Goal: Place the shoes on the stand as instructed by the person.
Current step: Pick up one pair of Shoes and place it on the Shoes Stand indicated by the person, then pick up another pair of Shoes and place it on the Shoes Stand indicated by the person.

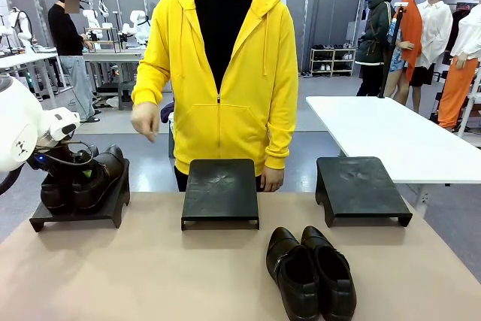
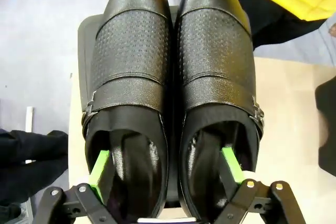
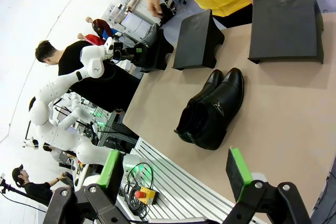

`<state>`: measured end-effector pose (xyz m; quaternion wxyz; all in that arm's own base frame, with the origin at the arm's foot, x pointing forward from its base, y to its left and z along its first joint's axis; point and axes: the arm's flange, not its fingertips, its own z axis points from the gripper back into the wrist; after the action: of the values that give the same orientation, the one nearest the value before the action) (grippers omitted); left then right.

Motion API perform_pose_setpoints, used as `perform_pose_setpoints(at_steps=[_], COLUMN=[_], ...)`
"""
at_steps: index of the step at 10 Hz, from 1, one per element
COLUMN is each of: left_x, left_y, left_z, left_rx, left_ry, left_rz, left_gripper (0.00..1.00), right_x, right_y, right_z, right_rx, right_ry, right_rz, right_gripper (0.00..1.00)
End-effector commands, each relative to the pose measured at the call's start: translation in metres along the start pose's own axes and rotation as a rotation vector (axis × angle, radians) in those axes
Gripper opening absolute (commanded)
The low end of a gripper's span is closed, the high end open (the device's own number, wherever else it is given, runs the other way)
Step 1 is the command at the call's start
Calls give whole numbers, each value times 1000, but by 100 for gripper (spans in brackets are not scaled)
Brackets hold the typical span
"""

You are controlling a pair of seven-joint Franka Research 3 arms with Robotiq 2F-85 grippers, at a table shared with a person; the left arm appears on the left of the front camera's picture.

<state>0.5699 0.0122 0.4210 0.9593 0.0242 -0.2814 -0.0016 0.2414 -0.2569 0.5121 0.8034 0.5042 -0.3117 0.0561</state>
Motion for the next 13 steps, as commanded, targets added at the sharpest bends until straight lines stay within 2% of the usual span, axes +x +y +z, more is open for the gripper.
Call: perform_pose_setpoints(at_steps=[1,10,11,12,13], left_x=[2,-1,20,30,34], left_y=[-1,0,-1,3,13], left_z=[-3,-1,14,40,70], left_rx=[-10,-1,-22,-118,-121], left_ry=[2,2,25,117,156], left_rz=[9,2,12,36,16], left_gripper=[100,100,100,100,100], right_x=[0,0,0,0,0], right_y=[1,1,1,1,1], right_z=[0,0,0,0,0], right_rx=[14,14,14,14,14], right_ry=[-10,-10,-10,-10,-10], right_rz=[16,16,16,16,16], right_gripper=[100,100,100,100,100])
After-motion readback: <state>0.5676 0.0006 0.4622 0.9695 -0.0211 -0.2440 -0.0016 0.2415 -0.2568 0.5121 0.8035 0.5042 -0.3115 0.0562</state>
